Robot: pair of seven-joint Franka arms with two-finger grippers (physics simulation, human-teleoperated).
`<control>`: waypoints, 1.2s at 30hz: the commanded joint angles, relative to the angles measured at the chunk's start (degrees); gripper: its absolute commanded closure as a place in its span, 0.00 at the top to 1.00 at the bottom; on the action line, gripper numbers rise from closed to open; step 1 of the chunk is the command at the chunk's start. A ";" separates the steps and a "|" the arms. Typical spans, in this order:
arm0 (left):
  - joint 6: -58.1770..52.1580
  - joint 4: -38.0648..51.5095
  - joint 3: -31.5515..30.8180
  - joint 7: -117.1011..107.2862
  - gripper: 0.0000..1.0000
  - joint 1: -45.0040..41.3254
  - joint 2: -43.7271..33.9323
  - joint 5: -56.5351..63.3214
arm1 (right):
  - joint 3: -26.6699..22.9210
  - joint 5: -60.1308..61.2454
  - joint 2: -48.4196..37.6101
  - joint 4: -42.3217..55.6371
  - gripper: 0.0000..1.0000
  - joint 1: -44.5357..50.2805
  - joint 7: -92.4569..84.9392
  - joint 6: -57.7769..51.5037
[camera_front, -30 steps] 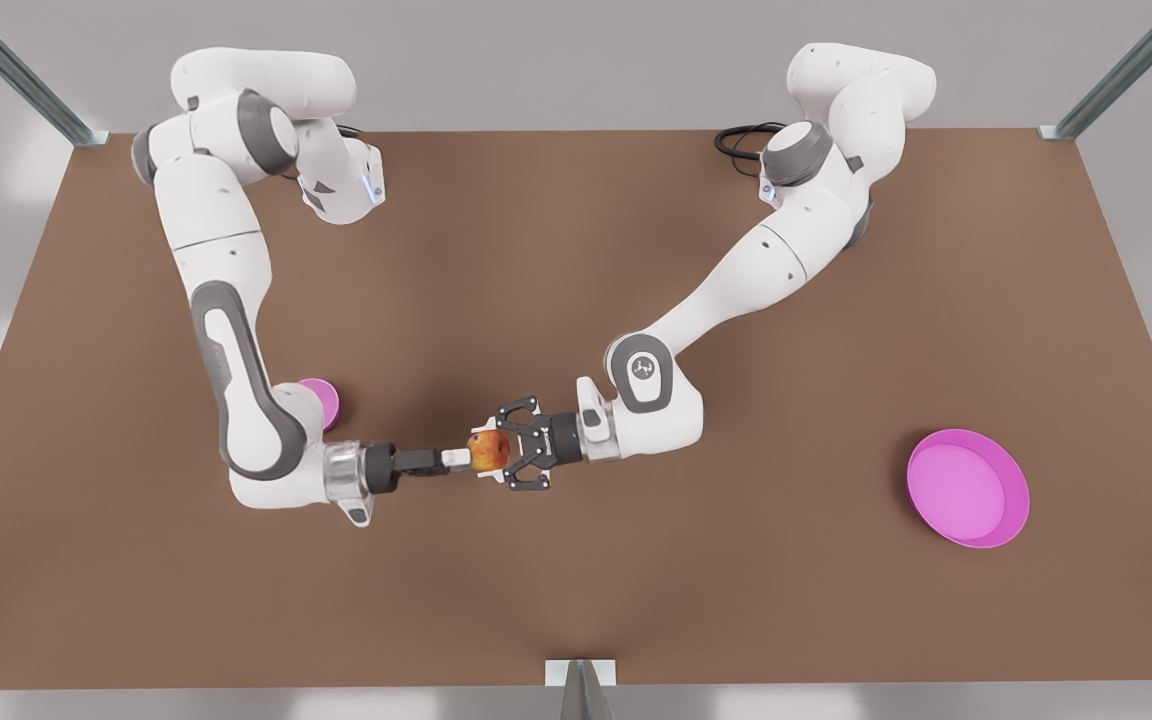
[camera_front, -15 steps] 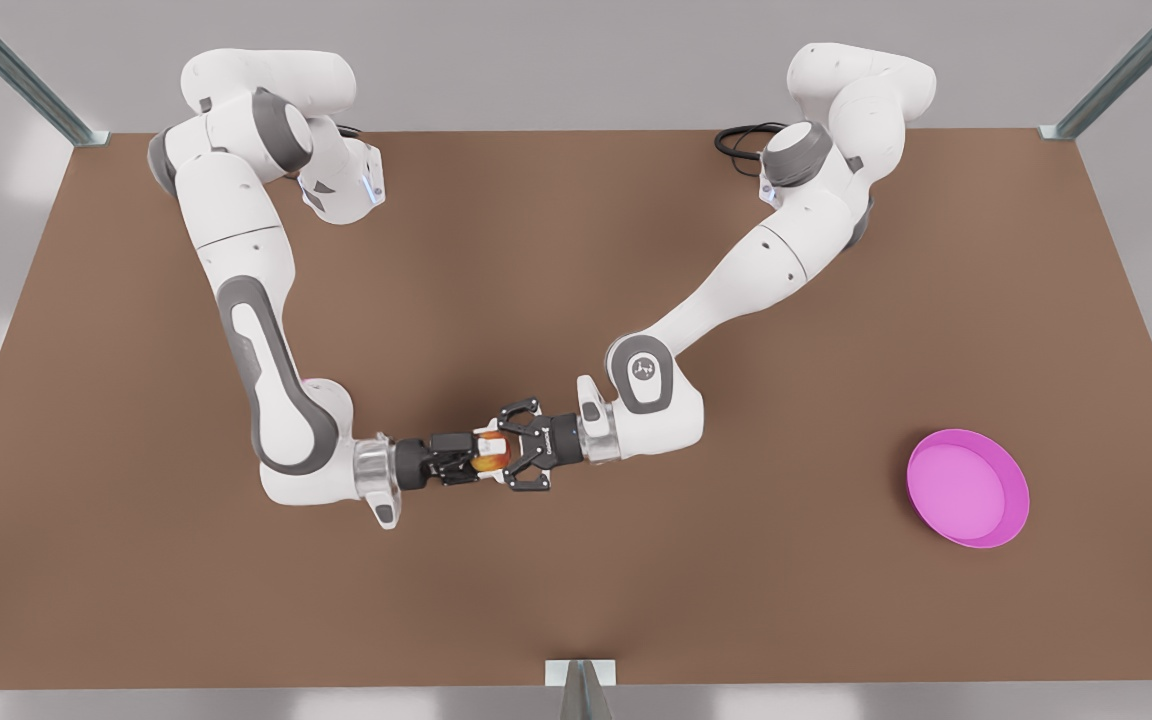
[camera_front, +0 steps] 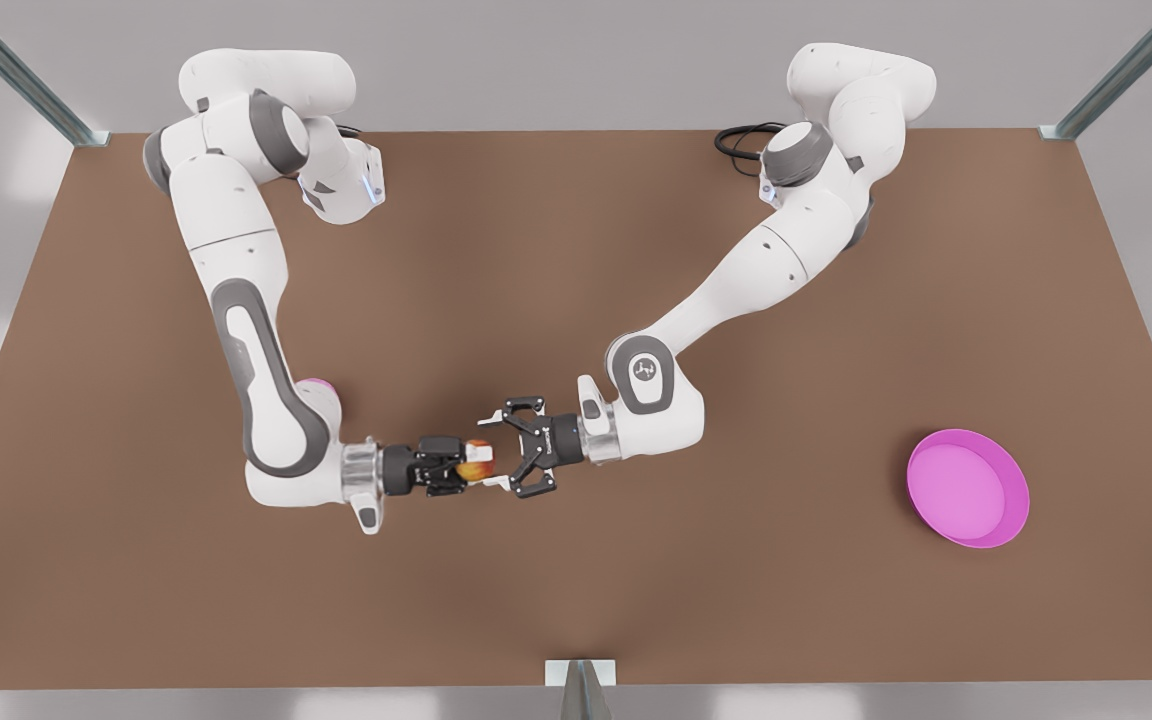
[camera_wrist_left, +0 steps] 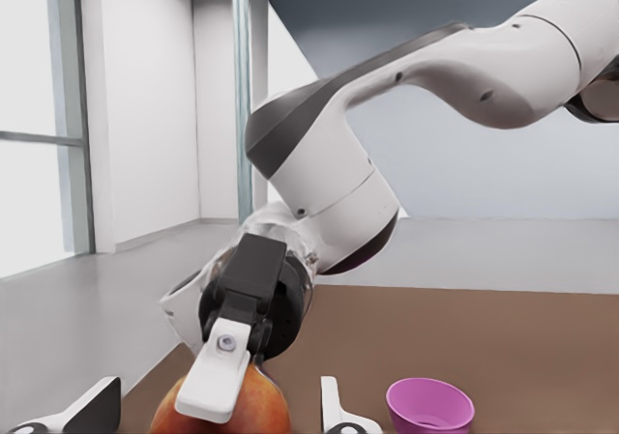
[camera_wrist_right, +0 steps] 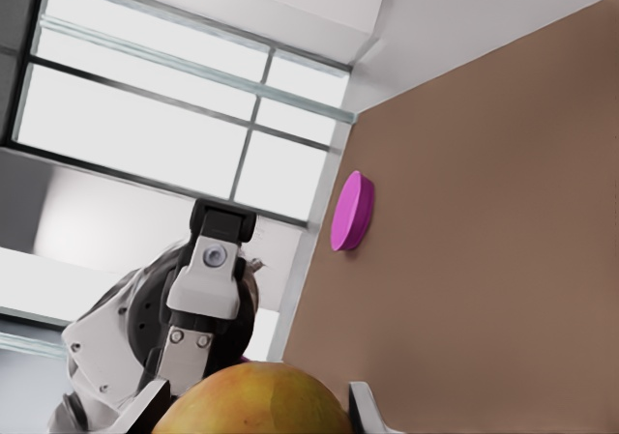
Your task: Use the left arm to pick up the apple from the plate, transfer it to the gripper of the right arm, and then use the right arm to place it into the bowl
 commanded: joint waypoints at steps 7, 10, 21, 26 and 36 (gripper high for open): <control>-9.50 -14.39 4.53 -55.53 1.00 15.28 -13.64 33.96 | 0.13 -11.30 -0.71 -3.98 0.64 -8.70 -9.70 -6.61; -47.56 -13.78 3.92 -93.99 1.00 30.31 -25.16 70.29 | 0.39 -19.38 -2.20 -4.86 0.64 -14.50 -11.28 -13.82; -60.35 -30.92 45.67 -114.76 1.00 14.68 -64.81 64.70 | -0.40 -38.55 -15.91 -19.72 0.64 -22.42 -17.70 -12.51; -61.05 -25.03 45.67 -120.82 1.00 14.33 -57.34 65.23 | -0.49 -51.30 -16.18 -17.34 0.64 -23.30 -15.24 -10.66; -60.88 -23.97 45.67 -130.05 1.00 14.25 -55.14 65.32 | 0.48 -63.34 -15.74 -19.36 0.64 -22.51 -15.50 -2.84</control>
